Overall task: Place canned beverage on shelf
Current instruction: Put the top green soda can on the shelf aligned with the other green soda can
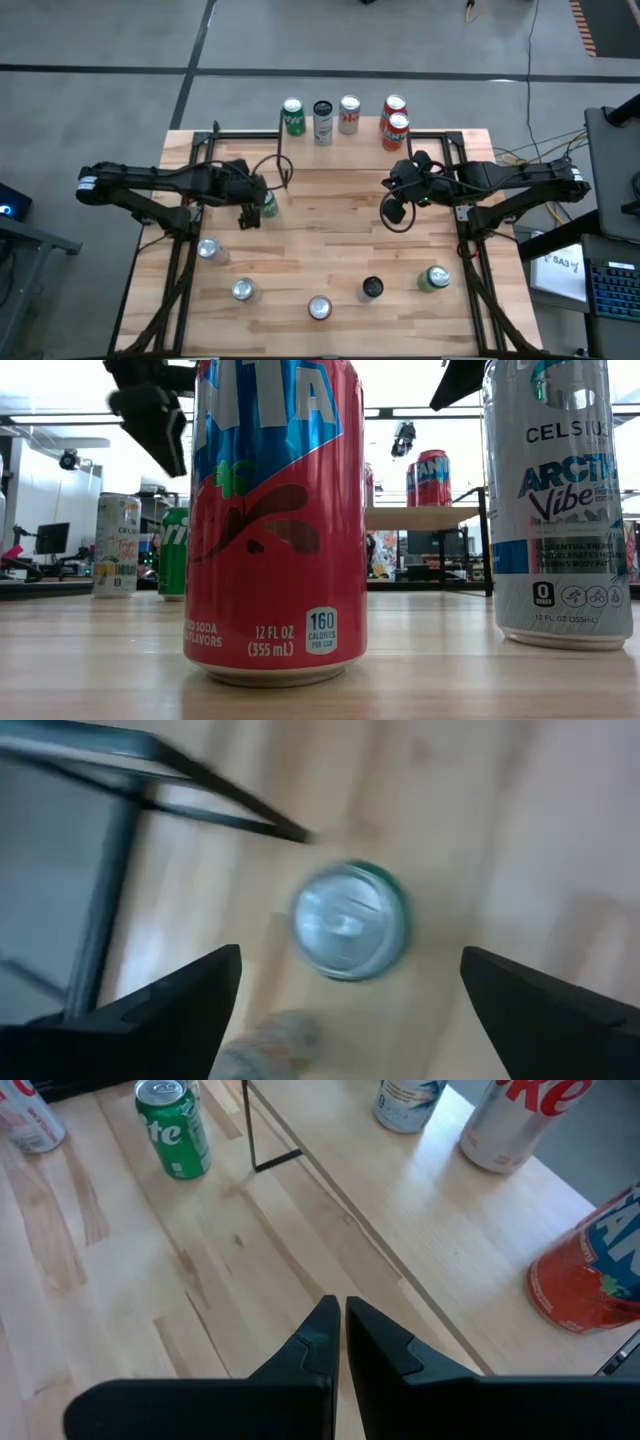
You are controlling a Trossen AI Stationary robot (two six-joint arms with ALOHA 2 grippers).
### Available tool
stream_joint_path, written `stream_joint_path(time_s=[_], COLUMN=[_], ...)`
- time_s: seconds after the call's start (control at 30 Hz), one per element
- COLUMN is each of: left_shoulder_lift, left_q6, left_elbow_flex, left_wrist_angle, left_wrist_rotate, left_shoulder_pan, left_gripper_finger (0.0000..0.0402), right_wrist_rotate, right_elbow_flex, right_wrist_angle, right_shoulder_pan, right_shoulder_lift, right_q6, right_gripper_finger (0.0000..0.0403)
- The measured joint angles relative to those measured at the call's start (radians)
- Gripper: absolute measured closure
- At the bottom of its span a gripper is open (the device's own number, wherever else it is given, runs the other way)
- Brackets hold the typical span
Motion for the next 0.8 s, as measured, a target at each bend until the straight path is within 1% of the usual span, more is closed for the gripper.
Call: stream_joint_path(time_s=[0.2, 0.27, 0.43, 0.67, 0.8], left_shoulder_lift=[0.01, 0.011, 0.011, 0.01, 0.01], left_q6=[0.077, 0.103, 0.153, 0.193, 0.205], left_elbow_flex=[-0.035, -0.038, -0.038, -0.038, -0.046], left_wrist_angle=[0.037, 0.068, 0.079, 0.108, 0.116], left_wrist_rotate=[0.01, 0.01, 0.013, 0.084, 0.089], left_shoulder_pan=[0.015, 0.026, 0.061, 0.104, 0.107], left_gripper_finger=[0.0036, 0.0036, 0.0036, 0.0036, 0.0036], right_wrist_rotate=[0.001, 0.001, 0.001, 0.001, 0.001], right_elbow_flex=[-0.002, -0.002, -0.006, -0.008, -0.009], right_wrist_angle=[0.001, 0.001, 0.002, 0.001, 0.001], right_shoulder_pan=[0.0, 0.0, 0.0, 0.0, 0.0], right_shoulder_lift=[0.0, 0.0, 0.0, 0.0, 0.0], right_q6=[0.0, 0.0, 0.0, 0.0, 0.0], right_gripper_finger=[0.039, 0.039, 0.039, 0.039, 0.039])
